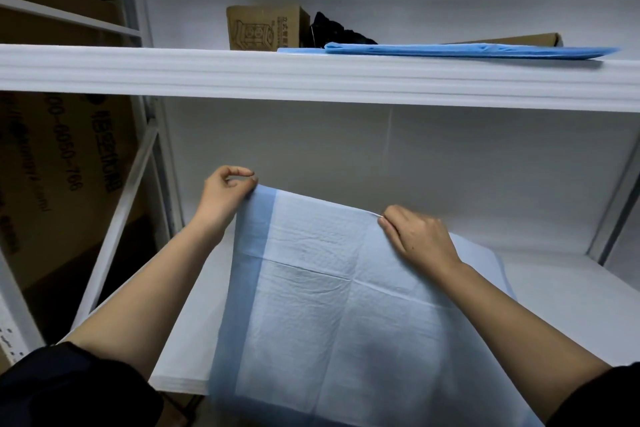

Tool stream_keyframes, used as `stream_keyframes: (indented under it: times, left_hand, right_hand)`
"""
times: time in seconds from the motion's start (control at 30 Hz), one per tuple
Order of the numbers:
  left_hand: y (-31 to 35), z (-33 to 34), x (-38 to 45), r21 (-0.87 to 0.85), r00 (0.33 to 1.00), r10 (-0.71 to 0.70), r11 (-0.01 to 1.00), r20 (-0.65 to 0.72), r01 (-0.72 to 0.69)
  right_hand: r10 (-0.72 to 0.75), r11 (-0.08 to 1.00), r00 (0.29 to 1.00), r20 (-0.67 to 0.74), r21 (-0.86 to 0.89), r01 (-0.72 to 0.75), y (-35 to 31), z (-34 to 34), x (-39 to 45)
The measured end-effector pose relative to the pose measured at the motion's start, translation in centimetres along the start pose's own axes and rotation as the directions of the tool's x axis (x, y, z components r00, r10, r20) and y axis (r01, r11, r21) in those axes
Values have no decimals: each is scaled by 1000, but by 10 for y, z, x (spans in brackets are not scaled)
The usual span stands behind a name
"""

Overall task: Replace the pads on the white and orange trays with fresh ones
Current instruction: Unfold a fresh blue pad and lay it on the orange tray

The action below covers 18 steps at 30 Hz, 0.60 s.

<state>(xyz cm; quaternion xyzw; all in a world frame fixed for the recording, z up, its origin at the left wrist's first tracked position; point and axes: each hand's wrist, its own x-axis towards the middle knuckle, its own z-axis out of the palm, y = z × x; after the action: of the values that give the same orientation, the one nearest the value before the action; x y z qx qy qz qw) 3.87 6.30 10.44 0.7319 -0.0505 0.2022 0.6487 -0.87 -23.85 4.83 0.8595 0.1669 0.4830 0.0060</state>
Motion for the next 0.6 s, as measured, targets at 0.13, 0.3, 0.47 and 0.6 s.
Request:
stream_keyframes:
  times: [0.13, 0.3, 0.47, 0.6]
  left_hand:
    - [-4, -2, -7, 336, 938, 271, 923, -217, -189]
    - [17, 46, -36, 621, 740, 471, 414, 480, -666]
    - [19, 94, -38, 712, 779, 120, 341, 615, -614]
    - [19, 93, -31, 722, 851, 121, 476, 511, -501]
  right_hand:
    - [-8, 1000, 1000, -4, 16, 9, 0, 2, 2]
    - [-41, 999, 999, 0, 17, 41, -4, 4, 8]
    - [-48, 999, 997, 55, 13, 47, -3, 0, 12]
    - [0, 999, 970, 242, 42, -11, 8, -11, 16]
